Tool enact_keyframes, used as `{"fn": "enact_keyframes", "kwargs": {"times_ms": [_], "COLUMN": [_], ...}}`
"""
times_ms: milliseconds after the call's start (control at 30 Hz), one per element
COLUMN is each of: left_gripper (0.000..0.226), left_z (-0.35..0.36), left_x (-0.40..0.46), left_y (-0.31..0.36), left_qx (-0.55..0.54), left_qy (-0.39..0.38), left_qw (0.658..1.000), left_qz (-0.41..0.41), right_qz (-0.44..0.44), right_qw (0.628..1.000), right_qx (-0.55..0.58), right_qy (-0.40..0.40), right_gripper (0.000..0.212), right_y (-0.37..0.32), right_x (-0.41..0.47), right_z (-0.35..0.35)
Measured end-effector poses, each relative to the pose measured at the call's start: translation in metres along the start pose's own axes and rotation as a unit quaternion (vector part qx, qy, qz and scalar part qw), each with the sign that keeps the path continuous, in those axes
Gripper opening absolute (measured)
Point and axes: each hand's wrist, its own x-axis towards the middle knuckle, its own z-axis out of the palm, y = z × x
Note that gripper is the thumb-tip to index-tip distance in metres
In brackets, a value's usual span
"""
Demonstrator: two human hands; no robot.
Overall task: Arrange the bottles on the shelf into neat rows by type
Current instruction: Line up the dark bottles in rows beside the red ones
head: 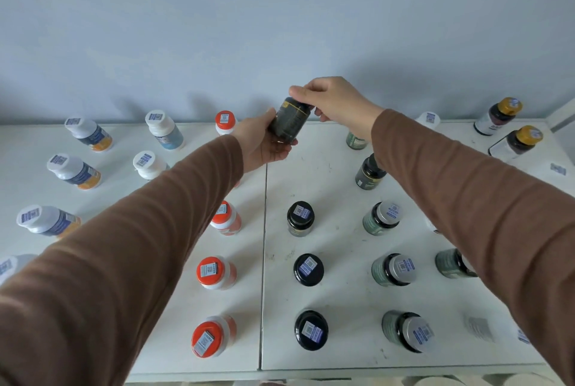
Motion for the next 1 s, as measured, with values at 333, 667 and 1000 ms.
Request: {"fn": "enact_keyframes", "kwargs": {"times_ms": [333, 667, 1000], "left_gripper": [0.031, 0.036, 0.033], "left_z": [-0.013, -0.013, 0.012], "left_x": [-0.009, -0.036, -0.091], "left_y": [-0.024, -0.032, -0.048], "left_qx": [0.43, 0.609, 0.646], "left_qy": [0.057, 0.115, 0.125], "left_qw": [0.897, 0.772, 0.711], "left_qz": [0.09, 0.144, 0.25], "right_qz": [-0.147, -0.14, -0.135], "right_qw": [0.954, 0.926, 0.949], "right_qx": [-0.254, -0.345, -0.283], "right_qy": [-0.054, -0.061, 0.031], "right_gripper": [0.04, 0.045, 0.046], "right_y": [0.033, 0.057, 0.042], "right_x": [-0.044, -0.053, -0.119], "right_z": [0.03, 0.064, 0.039]}}
